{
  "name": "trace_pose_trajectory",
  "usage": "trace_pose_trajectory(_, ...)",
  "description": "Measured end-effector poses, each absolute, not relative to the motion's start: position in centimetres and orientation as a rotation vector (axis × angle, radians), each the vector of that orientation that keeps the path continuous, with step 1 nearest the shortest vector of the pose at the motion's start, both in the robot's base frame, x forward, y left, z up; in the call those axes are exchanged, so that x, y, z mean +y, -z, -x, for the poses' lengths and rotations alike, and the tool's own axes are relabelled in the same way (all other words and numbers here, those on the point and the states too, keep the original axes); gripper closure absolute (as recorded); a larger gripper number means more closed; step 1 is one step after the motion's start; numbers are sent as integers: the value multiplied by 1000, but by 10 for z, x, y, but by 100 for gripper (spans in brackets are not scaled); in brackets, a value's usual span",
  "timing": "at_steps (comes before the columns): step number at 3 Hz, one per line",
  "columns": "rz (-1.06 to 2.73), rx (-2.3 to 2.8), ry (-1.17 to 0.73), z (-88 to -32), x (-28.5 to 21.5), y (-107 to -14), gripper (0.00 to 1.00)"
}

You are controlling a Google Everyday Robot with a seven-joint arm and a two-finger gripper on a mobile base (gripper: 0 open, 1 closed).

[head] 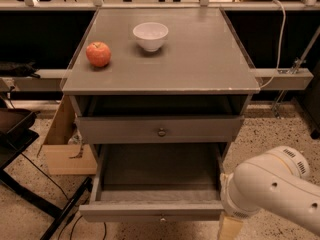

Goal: Close middle drawer

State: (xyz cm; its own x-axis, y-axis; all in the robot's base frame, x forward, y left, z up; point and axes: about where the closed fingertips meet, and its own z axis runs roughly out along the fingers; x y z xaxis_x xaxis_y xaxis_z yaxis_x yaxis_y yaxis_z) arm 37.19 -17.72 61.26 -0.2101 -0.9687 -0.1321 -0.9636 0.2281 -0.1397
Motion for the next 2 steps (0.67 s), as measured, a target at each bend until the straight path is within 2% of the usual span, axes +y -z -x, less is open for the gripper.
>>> trace_pose_trajectory(2, 1849, 2297, 71, -371, -179, -613, 0)
